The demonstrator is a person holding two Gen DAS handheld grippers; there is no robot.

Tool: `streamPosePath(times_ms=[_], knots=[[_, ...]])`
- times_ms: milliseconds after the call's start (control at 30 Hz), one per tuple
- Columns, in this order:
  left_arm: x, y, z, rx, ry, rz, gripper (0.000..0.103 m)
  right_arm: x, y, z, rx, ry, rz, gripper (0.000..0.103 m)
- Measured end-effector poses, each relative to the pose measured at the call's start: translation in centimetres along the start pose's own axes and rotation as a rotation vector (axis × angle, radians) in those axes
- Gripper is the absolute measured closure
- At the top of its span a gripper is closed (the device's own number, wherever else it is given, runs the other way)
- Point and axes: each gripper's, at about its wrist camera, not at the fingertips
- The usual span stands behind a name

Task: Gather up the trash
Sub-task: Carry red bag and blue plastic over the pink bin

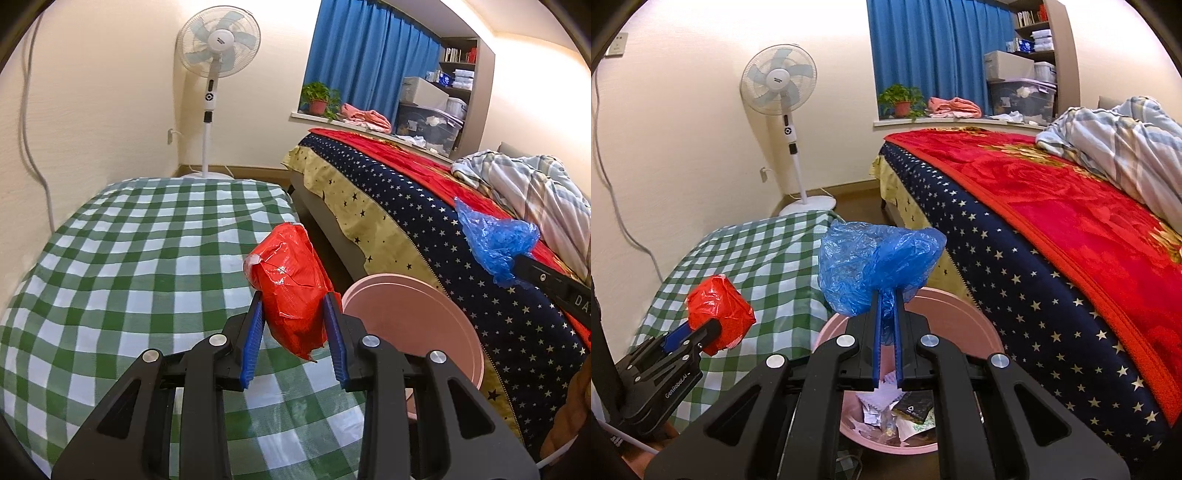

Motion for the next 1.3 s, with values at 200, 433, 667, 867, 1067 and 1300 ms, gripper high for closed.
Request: streamPosePath(times_ms=[200,433,667,867,1067,1300], knots=[[-0.2,0.7,-1.2,-0.017,0.018,0.003,0.071,-0.2,0.5,-0.6,-0.026,0.008,0.008,0.097],[-0.4,1.5,-2.5,-0.041,0.034,0.005,0.071,-0.5,1.5,-1.0,-0.053,0.014,0.025,0.097],[-0.7,2.5,-4.0,-0.081,0.054,0.011,0.071,-0.7,2.3,-1.4,-0.092,0.004,0.038,0.097],[-1.1,3.7,-5.1,-0.117,0.053,0.028,0.071,-1.0,2.9,-2.4,-0.118,0.016,0.05,0.097],[-1.4,5.0,-6.1,-0.152,0.051,0.056,0.071,-1.3,3.7,-3.0,-0.141,0.025,0.068,0.097],[-1.9,5.9,-7.2,-0.18,0.062,0.077,0.071,-1.6,4.3,-3.9,-0.165,0.043,0.082,0.097]])
Point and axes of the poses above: each gripper's, at about its wrist camera, not at the fingertips, and y roughly the way its jaws point, z to its left, x to its top, and after that the axes turned 13 degrees about x, right-handed
